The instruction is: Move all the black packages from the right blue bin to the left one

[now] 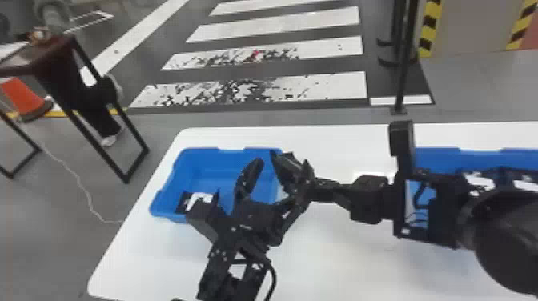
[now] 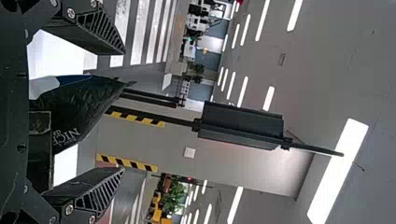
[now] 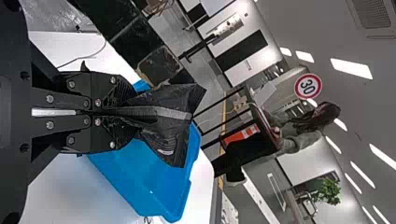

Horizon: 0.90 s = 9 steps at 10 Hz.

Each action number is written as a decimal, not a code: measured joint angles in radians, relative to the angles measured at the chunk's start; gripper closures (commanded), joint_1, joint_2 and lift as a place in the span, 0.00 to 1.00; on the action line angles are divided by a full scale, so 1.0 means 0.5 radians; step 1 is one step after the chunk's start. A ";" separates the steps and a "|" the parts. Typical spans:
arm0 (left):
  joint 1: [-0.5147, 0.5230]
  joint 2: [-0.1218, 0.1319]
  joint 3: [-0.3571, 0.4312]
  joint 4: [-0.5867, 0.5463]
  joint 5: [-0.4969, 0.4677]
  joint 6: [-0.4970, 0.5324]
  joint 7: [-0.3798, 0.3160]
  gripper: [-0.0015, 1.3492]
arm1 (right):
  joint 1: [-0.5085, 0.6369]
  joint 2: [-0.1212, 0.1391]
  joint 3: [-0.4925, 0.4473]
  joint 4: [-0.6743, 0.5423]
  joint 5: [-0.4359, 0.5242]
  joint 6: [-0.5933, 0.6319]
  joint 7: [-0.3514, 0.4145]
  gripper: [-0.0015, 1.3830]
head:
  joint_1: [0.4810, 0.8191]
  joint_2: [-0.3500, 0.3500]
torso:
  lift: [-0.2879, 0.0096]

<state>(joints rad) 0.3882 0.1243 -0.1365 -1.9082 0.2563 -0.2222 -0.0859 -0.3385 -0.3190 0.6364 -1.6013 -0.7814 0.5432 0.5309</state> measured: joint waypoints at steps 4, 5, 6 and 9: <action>0.020 -0.014 0.078 -0.020 -0.098 0.074 0.003 0.90 | 0.000 -0.003 0.027 -0.019 -0.020 -0.032 0.000 0.82 | 0.63 0.97 | 0.50; 0.033 -0.021 0.108 -0.053 -0.157 0.085 0.009 0.90 | 0.000 -0.003 0.027 -0.016 -0.021 -0.037 0.000 0.82 | 0.63 0.98 | 0.50; 0.040 -0.024 0.123 -0.073 -0.202 0.082 0.012 0.90 | -0.001 -0.003 0.027 -0.006 -0.021 -0.044 0.000 0.82 | 0.63 0.98 | 0.50; 0.054 -0.028 0.136 -0.115 -0.245 0.130 0.009 0.90 | -0.011 -0.003 0.027 0.020 -0.031 -0.077 -0.018 0.82 | 0.63 0.98 | 0.50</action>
<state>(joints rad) 0.4150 0.1105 -0.0685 -1.9657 0.1338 -0.1572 -0.0816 -0.3442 -0.3206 0.6501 -1.5913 -0.7970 0.5046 0.5222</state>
